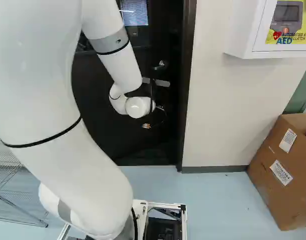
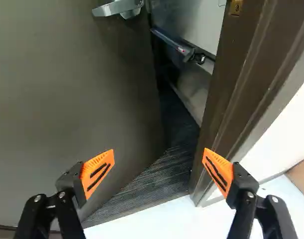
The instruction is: Open the door and move inside
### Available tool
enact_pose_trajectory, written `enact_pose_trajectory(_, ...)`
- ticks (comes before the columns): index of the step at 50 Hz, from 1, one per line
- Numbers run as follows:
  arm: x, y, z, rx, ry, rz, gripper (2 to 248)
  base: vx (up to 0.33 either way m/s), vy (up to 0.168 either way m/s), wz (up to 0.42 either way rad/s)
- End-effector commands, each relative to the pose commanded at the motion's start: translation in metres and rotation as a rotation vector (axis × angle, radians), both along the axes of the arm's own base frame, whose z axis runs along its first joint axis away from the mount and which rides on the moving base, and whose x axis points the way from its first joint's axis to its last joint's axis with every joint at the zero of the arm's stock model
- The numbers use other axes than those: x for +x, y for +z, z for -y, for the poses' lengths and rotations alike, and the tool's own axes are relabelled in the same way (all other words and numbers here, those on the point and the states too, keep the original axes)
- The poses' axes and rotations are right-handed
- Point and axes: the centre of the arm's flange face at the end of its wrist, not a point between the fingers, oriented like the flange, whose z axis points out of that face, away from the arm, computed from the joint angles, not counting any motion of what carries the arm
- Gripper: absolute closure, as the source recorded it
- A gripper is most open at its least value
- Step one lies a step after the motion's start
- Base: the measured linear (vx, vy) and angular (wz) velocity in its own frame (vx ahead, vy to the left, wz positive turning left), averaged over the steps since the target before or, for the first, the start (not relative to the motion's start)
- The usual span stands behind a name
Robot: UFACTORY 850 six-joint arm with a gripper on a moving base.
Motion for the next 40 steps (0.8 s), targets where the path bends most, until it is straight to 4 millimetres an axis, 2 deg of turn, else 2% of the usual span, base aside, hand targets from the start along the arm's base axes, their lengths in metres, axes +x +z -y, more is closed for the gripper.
enact_pose_trajectory(40, 0.0, 0.0, 0.0, 0.0, 0.0, 0.0, 3, 0.004, 0.001, -0.007)
